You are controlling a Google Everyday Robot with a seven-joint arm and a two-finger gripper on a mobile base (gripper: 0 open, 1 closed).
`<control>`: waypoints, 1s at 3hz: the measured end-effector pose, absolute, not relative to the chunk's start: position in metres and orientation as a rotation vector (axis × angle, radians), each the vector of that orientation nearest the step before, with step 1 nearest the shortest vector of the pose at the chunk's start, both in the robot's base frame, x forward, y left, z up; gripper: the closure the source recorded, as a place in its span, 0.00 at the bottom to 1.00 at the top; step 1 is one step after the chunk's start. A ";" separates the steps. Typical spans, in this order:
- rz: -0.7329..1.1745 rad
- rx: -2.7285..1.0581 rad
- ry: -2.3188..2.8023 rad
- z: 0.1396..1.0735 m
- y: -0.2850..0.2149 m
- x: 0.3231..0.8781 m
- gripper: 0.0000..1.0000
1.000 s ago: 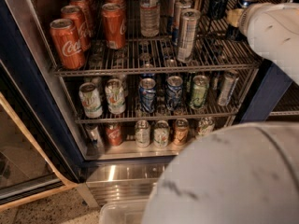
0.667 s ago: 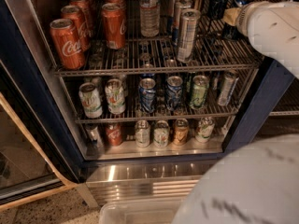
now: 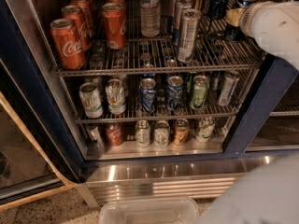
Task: Pick pepsi can from top shelf of fridge
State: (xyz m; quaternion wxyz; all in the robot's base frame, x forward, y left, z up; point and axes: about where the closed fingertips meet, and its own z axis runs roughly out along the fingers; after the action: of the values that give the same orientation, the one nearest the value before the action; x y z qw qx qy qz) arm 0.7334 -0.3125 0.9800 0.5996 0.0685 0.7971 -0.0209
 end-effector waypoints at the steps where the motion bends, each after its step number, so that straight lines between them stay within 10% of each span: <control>1: -0.025 0.147 1.849 0.982 -0.307 0.734 1.00; 3: 0.106 0.001 1.888 0.987 -0.254 0.729 1.00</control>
Offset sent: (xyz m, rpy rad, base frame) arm -0.0287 0.0899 0.0168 0.0557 0.0170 0.2548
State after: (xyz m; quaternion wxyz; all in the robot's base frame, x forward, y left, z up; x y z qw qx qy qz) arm 0.7293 -0.2539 0.9867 0.5855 0.0004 0.8094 0.0455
